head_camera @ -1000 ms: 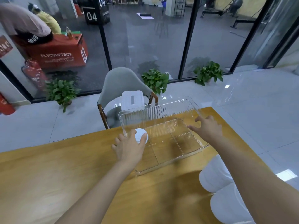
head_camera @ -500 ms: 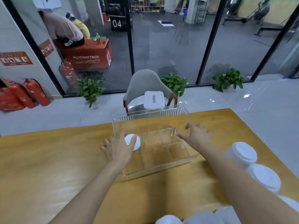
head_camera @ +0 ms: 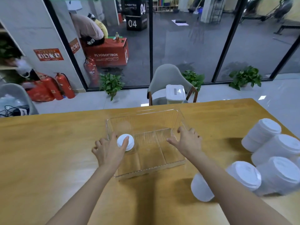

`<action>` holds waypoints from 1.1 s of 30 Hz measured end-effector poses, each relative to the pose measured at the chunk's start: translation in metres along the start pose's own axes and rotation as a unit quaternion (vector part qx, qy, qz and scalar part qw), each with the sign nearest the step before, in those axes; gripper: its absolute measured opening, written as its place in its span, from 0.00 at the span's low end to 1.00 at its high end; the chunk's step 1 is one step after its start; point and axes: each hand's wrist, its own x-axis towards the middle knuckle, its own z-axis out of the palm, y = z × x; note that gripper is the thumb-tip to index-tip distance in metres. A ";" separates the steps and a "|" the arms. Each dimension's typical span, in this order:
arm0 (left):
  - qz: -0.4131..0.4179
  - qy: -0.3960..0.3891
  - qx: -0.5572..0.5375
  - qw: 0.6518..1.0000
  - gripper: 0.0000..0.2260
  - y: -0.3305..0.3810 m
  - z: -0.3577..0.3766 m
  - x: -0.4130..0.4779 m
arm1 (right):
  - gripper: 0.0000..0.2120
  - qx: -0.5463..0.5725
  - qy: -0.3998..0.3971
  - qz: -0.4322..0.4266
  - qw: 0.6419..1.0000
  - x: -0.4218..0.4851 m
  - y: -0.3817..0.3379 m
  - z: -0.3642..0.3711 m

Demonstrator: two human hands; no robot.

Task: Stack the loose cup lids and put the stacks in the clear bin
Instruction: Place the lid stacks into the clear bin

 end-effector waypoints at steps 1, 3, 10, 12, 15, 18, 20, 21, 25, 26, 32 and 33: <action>-0.001 -0.001 -0.001 1.000 0.24 -0.011 -0.001 -0.005 | 0.32 -0.002 0.004 0.001 1.000 -0.010 -0.006 0.004; -0.003 -0.005 -0.006 1.000 0.24 -0.028 -0.003 -0.017 | 0.33 -0.008 0.013 0.009 1.000 -0.029 -0.016 0.012; 0.025 0.003 0.027 0.999 0.25 -0.054 0.003 -0.032 | 0.35 -0.011 0.049 0.047 0.998 -0.063 -0.020 0.032; 0.046 0.021 0.057 0.997 0.27 -0.051 0.008 -0.034 | 0.34 -0.031 0.066 0.037 0.997 -0.067 -0.018 0.039; 0.129 0.035 0.093 0.987 0.28 -0.035 0.020 -0.049 | 0.27 -0.039 0.136 -0.072 0.987 -0.080 -0.022 0.056; 0.214 -0.001 0.096 0.972 0.28 -0.022 0.041 -0.073 | 0.23 -0.044 0.142 -0.154 0.977 -0.098 -0.025 0.080; 0.231 -0.030 0.092 0.968 0.29 -0.023 0.061 -0.085 | 0.27 -0.054 0.134 -0.180 0.973 -0.102 -0.020 0.097; 0.234 -0.042 0.092 0.967 0.30 -0.026 0.072 -0.088 | 0.30 -0.061 0.133 -0.192 0.970 -0.102 -0.016 0.105; 0.265 0.014 0.090 0.960 0.34 -0.041 0.109 -0.088 | 0.34 -0.087 0.153 -0.238 0.955 -0.101 0.002 0.138; 0.274 0.037 0.089 0.957 0.34 -0.044 0.114 -0.086 | 0.34 -0.087 0.164 -0.249 0.951 -0.101 0.004 0.143; 0.262 0.105 0.105 0.954 0.34 -0.044 0.118 -0.090 | 0.46 -0.083 0.176 -0.262 0.945 -0.111 -0.002 0.146; 0.259 0.093 0.118 0.954 0.34 -0.047 0.118 -0.093 | 0.48 -0.087 0.173 -0.263 0.945 -0.116 -0.002 0.148</action>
